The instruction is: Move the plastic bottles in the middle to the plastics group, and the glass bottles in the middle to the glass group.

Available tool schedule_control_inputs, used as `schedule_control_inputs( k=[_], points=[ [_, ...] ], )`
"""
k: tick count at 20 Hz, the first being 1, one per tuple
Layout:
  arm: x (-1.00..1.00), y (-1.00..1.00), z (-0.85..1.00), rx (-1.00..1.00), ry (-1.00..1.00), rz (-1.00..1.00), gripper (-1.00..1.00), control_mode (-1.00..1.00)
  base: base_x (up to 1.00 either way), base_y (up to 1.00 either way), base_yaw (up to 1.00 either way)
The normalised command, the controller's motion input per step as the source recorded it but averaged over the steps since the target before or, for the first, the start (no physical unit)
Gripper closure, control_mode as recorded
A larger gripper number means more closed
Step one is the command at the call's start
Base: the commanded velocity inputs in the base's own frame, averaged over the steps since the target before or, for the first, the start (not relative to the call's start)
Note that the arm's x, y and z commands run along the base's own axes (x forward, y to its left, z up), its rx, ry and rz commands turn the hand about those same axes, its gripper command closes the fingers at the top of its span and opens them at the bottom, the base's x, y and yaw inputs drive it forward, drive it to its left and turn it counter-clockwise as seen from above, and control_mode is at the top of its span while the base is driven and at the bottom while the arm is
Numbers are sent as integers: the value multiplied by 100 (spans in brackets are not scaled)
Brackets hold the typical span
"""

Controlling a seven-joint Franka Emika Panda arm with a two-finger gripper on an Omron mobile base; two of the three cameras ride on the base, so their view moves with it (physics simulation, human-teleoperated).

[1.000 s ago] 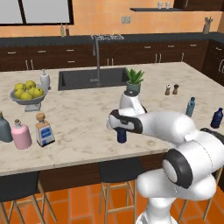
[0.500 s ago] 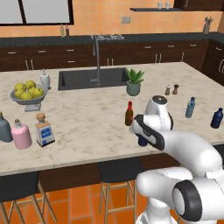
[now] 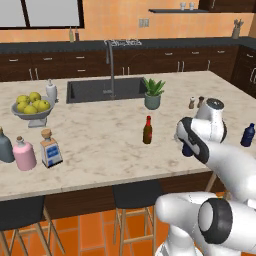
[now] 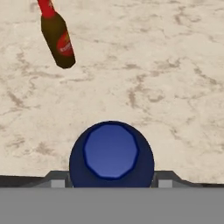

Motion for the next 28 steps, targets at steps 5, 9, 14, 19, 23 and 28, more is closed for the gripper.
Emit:
schedule_control_inputs(
  k=[5,9,14,19,23,28],
  points=[
    [25,-99,13,0,6,-11,100,-100,0,0,0],
    [35,-91,6,0,3,-14,100,-100,0,0,0],
    [45,-67,0,0,0,-16,100,-100,0,0,0],
    [16,-55,-7,1,0,-17,100,-100,0,0,0],
    [0,-54,-1,4,0,-18,100,-100,0,0,0],
    [0,-7,-20,1,0,-17,100,-100,0,0,0]
  ],
)
